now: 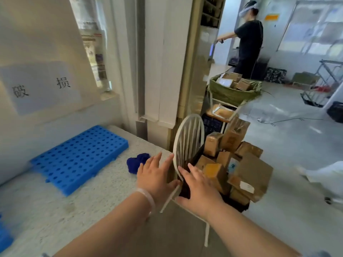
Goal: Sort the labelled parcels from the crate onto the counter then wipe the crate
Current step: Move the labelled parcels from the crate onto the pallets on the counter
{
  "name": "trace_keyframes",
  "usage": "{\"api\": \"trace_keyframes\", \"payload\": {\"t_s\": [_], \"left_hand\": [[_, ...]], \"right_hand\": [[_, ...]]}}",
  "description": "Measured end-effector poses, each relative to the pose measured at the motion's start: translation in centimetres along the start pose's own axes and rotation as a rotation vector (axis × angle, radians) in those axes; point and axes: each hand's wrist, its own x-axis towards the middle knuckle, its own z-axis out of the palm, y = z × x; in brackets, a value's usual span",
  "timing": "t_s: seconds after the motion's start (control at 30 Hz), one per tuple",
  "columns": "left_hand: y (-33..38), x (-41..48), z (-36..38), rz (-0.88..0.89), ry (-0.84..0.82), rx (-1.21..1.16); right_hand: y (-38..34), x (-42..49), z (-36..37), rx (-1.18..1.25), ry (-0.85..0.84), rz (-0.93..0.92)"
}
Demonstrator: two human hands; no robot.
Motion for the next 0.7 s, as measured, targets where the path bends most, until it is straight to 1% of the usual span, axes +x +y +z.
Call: {"api": "trace_keyframes", "payload": {"t_s": [0.1, 0.2, 0.33, 0.43, 0.57, 0.7], "left_hand": [[5.0, 2.1, 2.1, 0.101, -0.051, -0.016], [8.3, 4.1, 3.3, 0.191, -0.088, -0.013], [11.7, 7.3, 5.7, 0.279, -0.182, -0.031], [13.5, 10.2, 7.9, 0.307, -0.242, -0.061], [15.2, 15.1, 10.3, 0.351, -0.309, -0.077], [17.6, 19.3, 12.5, 0.385, -0.434, -0.107]], "right_hand": [[5.3, -1.3, -1.4, 0.079, 0.044, 0.138], [8.8, -1.9, -2.1, 0.129, 0.081, 0.246], [13.0, -1.8, -1.7, 0.2, 0.067, 0.399], [15.9, -0.6, -1.4, 0.209, 0.054, 0.489], [19.6, 2.3, -2.2, 0.28, 0.099, 0.637], [23.9, 4.5, -2.7, 0.313, 0.136, 0.819]]}}
